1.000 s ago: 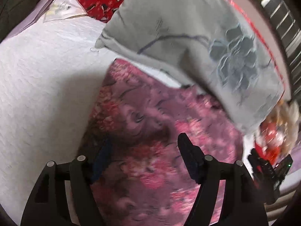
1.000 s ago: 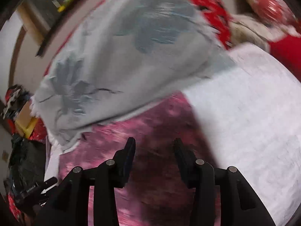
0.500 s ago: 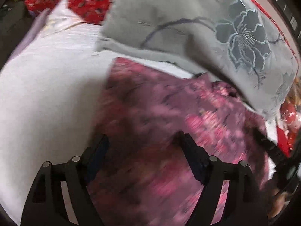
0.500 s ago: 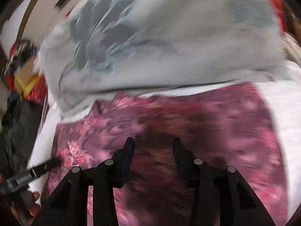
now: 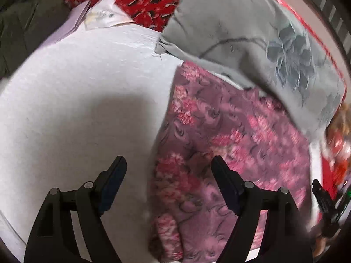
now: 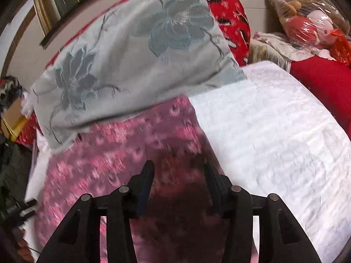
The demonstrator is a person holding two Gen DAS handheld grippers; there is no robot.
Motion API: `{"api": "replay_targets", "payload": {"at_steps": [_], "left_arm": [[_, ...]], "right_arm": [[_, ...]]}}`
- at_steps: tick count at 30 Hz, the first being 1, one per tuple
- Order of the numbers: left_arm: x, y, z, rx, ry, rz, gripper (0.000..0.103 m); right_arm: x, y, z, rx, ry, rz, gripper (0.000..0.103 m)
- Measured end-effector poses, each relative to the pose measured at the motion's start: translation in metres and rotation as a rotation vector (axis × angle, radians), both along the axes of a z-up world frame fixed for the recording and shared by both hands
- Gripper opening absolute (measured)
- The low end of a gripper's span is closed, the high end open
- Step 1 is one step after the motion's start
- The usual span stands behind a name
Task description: Fold small clothes
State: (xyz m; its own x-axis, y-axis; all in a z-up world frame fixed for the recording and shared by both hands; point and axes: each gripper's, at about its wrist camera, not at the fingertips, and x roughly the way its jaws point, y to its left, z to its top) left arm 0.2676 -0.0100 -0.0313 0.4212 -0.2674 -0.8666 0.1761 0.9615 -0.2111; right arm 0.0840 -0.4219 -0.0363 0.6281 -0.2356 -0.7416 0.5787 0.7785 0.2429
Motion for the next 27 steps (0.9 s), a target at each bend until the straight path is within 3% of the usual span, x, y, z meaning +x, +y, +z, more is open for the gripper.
{"api": "replay_targets", "payload": {"at_steps": [1,3,7,11,15,18,21,24,27], "left_arm": [[0.000,-0.006,-0.009,0.032,0.026,-0.028,0.080],[0.001,-0.010,-0.025,0.062,0.066,-0.062,0.082],[0.011,0.013,-0.014,-0.035,0.071,-0.018,0.081],[0.029,0.044,-0.015,-0.076,0.090,0.052,0.081],[0.041,0.065,-0.017,-0.134,0.117,0.091,0.081],[0.045,0.071,-0.014,-0.116,0.108,0.094,0.081],[0.049,0.078,-0.015,-0.112,0.111,0.103,0.081],[0.054,0.085,-0.019,-0.155,0.127,0.114,0.081],[0.056,0.088,-0.020,-0.182,0.139,0.116,0.081]], "right_arm": [[0.002,0.000,-0.011,0.015,0.037,0.001,0.050],[0.001,0.008,-0.001,-0.022,0.028,-0.030,0.050],[0.009,0.052,0.027,-0.090,-0.018,0.042,0.055],[0.031,0.131,0.038,-0.094,-0.040,0.347,0.057],[0.053,0.240,0.023,-0.175,0.004,0.692,0.064],[0.054,0.305,0.001,-0.318,0.069,0.871,0.066],[0.052,0.355,-0.023,-0.542,0.117,0.987,0.071],[0.055,0.380,-0.033,-0.736,0.080,0.969,0.079],[0.069,0.386,-0.035,-0.810,0.057,0.908,0.079]]}}
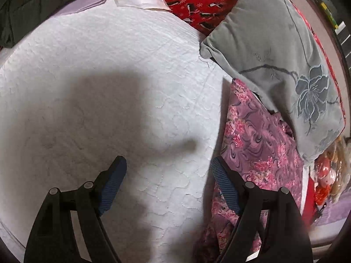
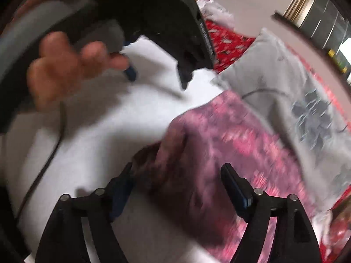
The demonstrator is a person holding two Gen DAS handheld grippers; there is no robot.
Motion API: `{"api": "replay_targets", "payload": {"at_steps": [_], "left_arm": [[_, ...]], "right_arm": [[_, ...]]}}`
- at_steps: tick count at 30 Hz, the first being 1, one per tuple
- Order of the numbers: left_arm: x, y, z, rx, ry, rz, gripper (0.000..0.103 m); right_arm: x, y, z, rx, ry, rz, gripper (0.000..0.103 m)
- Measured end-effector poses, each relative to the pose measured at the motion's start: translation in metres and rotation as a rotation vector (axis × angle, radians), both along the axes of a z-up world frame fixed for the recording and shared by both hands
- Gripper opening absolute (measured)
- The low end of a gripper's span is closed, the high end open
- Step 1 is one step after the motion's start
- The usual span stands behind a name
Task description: Fold small clothes
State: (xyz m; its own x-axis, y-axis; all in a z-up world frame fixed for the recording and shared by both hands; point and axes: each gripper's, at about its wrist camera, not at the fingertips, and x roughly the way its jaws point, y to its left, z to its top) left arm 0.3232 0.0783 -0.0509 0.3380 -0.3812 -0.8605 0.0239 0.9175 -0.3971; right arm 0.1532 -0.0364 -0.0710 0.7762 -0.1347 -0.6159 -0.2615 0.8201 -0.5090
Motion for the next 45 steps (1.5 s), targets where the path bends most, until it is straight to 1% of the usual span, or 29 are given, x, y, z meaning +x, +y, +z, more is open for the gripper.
{"api": "replay_targets", "payload": {"at_steps": [1,2,3,4,5,6,8,9,10,12,14,15,16,17,18,19,20,22,26,29,30,31,34,38,39,41,42,43,45], "left_arm": [[0.001,0.000,0.000,-0.008,0.005,-0.002,0.081],[0.002,0.000,0.000,-0.027,0.011,-0.008,0.081],[0.003,0.000,0.000,-0.059,0.021,-0.014,0.081],[0.006,0.000,-0.001,-0.100,0.037,-0.019,0.081],[0.010,-0.003,-0.002,-0.163,0.068,-0.037,0.081],[0.014,-0.006,-0.002,-0.205,0.087,-0.058,0.081],[0.024,-0.016,-0.001,-0.277,0.126,-0.102,0.081],[0.032,-0.026,0.000,-0.327,0.153,-0.137,0.081],[0.038,-0.036,0.000,-0.364,0.178,-0.165,0.081],[0.046,-0.060,0.002,-0.396,0.225,-0.232,0.081],[0.051,-0.082,0.003,-0.392,0.257,-0.284,0.081],[0.053,-0.095,0.004,-0.371,0.264,-0.309,0.081],[0.054,-0.103,0.005,-0.353,0.266,-0.321,0.079],[0.054,-0.110,0.005,-0.337,0.271,-0.322,0.073],[0.054,-0.116,0.007,-0.342,0.280,-0.319,0.051],[0.054,-0.123,0.009,-0.370,0.300,-0.322,0.033],[0.052,-0.128,0.013,-0.386,0.305,-0.313,0.032],[0.047,-0.140,0.028,-0.368,0.267,-0.314,0.024],[0.023,-0.185,0.065,-0.311,0.181,-0.377,0.024],[0.014,-0.222,0.077,-0.299,0.163,-0.418,0.024],[0.008,-0.240,0.079,-0.291,0.161,-0.436,0.024],[0.005,-0.254,0.081,-0.285,0.159,-0.449,0.024],[-0.012,-0.301,0.080,-0.263,0.170,-0.502,0.024],[-0.038,-0.362,0.068,-0.213,0.195,-0.572,0.024],[-0.044,-0.368,0.065,-0.210,0.200,-0.582,0.024],[-0.052,-0.384,0.058,-0.210,0.221,-0.592,0.024],[-0.056,-0.388,0.055,-0.224,0.233,-0.588,0.024],[-0.056,-0.388,0.054,-0.238,0.234,-0.583,0.024],[-0.056,-0.383,0.053,-0.235,0.218,-0.572,0.024]], "right_arm": [[0.008,-0.002,0.000,0.009,-0.010,-0.021,0.073],[0.014,-0.006,0.001,0.028,0.001,-0.040,0.043],[0.021,-0.013,0.003,0.055,0.021,-0.071,0.028],[0.019,-0.023,0.011,0.103,0.013,-0.080,0.028],[0.016,-0.032,0.020,0.153,-0.012,-0.090,0.028],[0.018,-0.034,0.025,0.176,-0.029,-0.097,0.028],[0.010,-0.048,0.041,0.248,-0.073,-0.107,0.027],[0.008,-0.052,0.047,0.269,-0.084,-0.108,0.027],[0.007,-0.056,0.051,0.285,-0.089,-0.110,0.027],[0.004,-0.059,0.054,0.313,-0.092,-0.109,0.027],[0.003,-0.063,0.056,0.342,-0.092,-0.108,0.027],[0.000,-0.063,0.058,0.353,-0.096,-0.111,0.027],[0.001,-0.068,0.060,0.372,-0.101,-0.115,0.027],[-0.001,-0.074,0.063,0.393,-0.111,-0.121,0.026],[-0.003,-0.080,0.066,0.416,-0.121,-0.128,0.026],[-0.008,-0.083,0.070,0.431,-0.125,-0.133,0.026],[-0.011,-0.090,0.073,0.456,-0.132,-0.143,0.026],[-0.015,-0.107,0.080,0.507,-0.150,-0.162,0.026],[-0.032,-0.147,0.092,0.623,-0.196,-0.229,0.025],[-0.050,-0.182,0.098,0.700,-0.230,-0.302,0.025],[-0.055,-0.192,0.098,0.727,-0.235,-0.322,0.025],[-0.062,-0.209,0.098,0.767,-0.243,-0.357,0.025],[-0.078,-0.245,0.096,0.844,-0.265,-0.434,0.024],[-0.101,-0.288,0.089,0.918,-0.294,-0.533,0.024],[-0.108,-0.300,0.084,0.940,-0.299,-0.563,0.024],[-0.117,-0.319,0.071,0.983,-0.289,-0.616,0.024],[-0.119,-0.329,0.063,1.004,-0.273,-0.641,0.024],[-0.120,-0.339,0.052,1.033,-0.245,-0.674,0.024],[-0.121,-0.355,0.029,1.109,-0.156,-0.713,0.024]]}}
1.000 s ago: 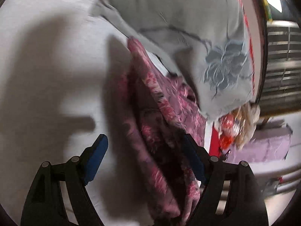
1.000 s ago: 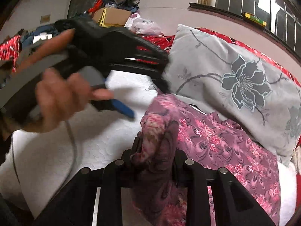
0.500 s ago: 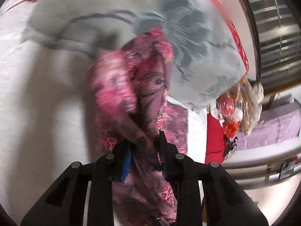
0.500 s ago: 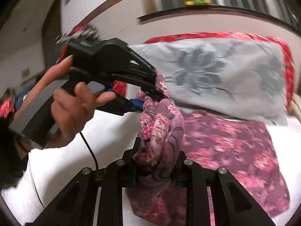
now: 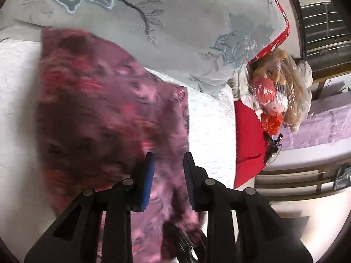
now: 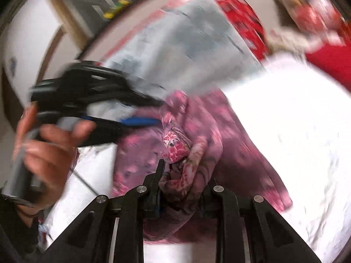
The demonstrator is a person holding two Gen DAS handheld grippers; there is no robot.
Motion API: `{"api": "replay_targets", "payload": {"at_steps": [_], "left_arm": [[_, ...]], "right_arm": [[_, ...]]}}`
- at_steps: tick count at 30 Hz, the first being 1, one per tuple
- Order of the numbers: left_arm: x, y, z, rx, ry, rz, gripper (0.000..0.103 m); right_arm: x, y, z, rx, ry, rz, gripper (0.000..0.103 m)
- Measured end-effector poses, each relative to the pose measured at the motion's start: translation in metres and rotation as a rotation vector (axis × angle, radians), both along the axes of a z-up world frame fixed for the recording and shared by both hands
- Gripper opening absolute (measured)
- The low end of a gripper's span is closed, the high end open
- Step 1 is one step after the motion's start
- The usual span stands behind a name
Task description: Fold small clothes
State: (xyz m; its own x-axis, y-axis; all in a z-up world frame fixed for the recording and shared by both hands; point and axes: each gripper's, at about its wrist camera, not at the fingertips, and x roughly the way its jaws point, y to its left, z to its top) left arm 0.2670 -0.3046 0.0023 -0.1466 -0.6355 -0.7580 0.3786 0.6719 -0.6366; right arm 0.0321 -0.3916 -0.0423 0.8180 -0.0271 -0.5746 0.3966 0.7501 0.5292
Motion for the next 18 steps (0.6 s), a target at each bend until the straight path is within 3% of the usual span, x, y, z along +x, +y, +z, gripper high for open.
{"api": "replay_targets", "payload": {"at_steps": [2,4,7,8,10,12,16,17,18], "left_arm": [[0.004,0.014,0.001,-0.011,-0.015,0.016,0.025],[0.012,0.041,0.002,-0.039,-0.027,0.045,0.029],[0.016,0.075,0.001,-0.035,-0.063,0.080,0.030],[0.016,0.086,0.000,-0.023,-0.082,0.099,0.030],[0.017,0.099,-0.004,-0.021,-0.097,0.125,0.030],[0.012,0.104,-0.008,-0.034,-0.094,0.150,0.031],[0.001,0.102,-0.005,-0.031,-0.119,0.151,0.042],[0.000,0.102,-0.003,-0.022,-0.133,0.147,0.043],[-0.002,0.105,0.001,-0.021,-0.155,0.141,0.043]], "right_arm": [[-0.006,-0.007,-0.011,0.044,0.041,0.016,0.030],[-0.021,-0.012,0.001,0.040,0.030,0.020,0.036],[-0.044,-0.033,0.036,0.000,-0.101,-0.091,0.038],[-0.043,-0.042,0.045,0.001,-0.138,-0.114,0.043],[-0.012,-0.062,0.057,0.039,-0.149,-0.059,0.055],[0.036,-0.074,0.054,0.087,-0.098,0.024,0.056],[0.119,-0.072,0.026,0.103,0.064,0.103,0.055],[0.125,-0.065,0.018,0.115,0.079,0.135,0.051],[0.135,-0.062,0.015,0.116,0.093,0.182,0.037]]}}
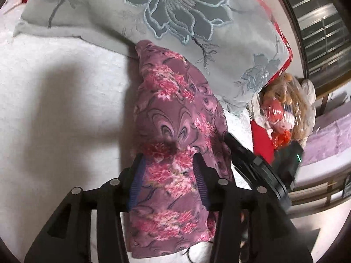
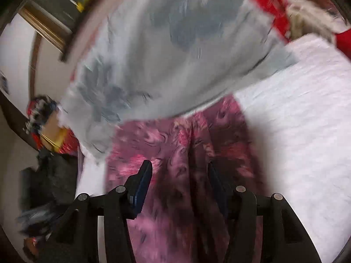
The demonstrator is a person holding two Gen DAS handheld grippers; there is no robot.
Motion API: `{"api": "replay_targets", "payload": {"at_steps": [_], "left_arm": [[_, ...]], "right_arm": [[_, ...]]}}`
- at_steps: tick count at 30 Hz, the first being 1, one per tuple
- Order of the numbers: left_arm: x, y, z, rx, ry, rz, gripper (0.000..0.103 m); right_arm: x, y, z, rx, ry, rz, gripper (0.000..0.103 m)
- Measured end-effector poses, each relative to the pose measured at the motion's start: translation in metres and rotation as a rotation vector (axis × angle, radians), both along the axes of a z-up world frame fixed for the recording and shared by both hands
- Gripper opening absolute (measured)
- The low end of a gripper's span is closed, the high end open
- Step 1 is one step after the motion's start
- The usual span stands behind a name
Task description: Fold small clothes
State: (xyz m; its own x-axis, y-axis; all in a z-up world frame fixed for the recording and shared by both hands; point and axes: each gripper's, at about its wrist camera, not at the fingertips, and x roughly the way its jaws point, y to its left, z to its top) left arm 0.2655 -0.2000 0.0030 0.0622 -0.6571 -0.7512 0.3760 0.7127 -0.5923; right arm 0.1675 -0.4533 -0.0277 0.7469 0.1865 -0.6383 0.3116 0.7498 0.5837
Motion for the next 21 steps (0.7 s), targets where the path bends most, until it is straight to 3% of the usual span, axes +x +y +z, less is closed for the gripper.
{"api": "replay_targets", "payload": {"at_steps": [1,4,6,7,9,10,14,15,17,19,21], "left_arm": [[-0.001,0.005,0.002,0.008,-0.020,0.001,0.046],[-0.003,0.017,0.008,0.044,-0.103,0.036,0.062],[-0.004,0.017,0.003,0.065,-0.127,0.061,0.066],[-0.003,0.011,-0.003,0.079,-0.121,0.056,0.066],[-0.002,-0.001,-0.019,0.129,-0.082,0.028,0.066],[-0.004,-0.008,-0.027,0.157,-0.069,0.007,0.066],[-0.018,-0.009,-0.030,0.239,-0.132,-0.029,0.066],[-0.021,-0.005,-0.029,0.237,-0.136,-0.032,0.066],[-0.028,0.010,-0.029,0.201,-0.118,-0.030,0.066],[-0.035,0.025,-0.032,0.147,-0.091,-0.001,0.066],[-0.041,0.032,-0.038,0.108,-0.061,0.028,0.066]], "right_arm": [[0.007,0.004,0.004,-0.051,0.006,0.025,0.008],[-0.010,0.001,0.035,-0.149,-0.151,-0.023,0.006],[-0.018,-0.009,0.037,-0.163,-0.169,-0.095,0.006],[-0.017,-0.018,0.030,-0.164,-0.137,-0.129,0.006],[-0.006,-0.033,0.001,-0.165,0.015,-0.153,0.006],[-0.002,-0.038,-0.015,-0.163,0.093,-0.146,0.006],[-0.034,-0.042,0.005,-0.063,0.005,-0.155,0.019],[-0.048,-0.043,0.009,0.006,-0.029,-0.120,0.022],[-0.071,-0.041,0.010,0.060,-0.048,-0.087,0.046],[-0.093,-0.029,0.004,0.064,-0.036,-0.052,0.053],[-0.104,-0.023,-0.010,0.069,0.013,-0.012,0.053]]}}
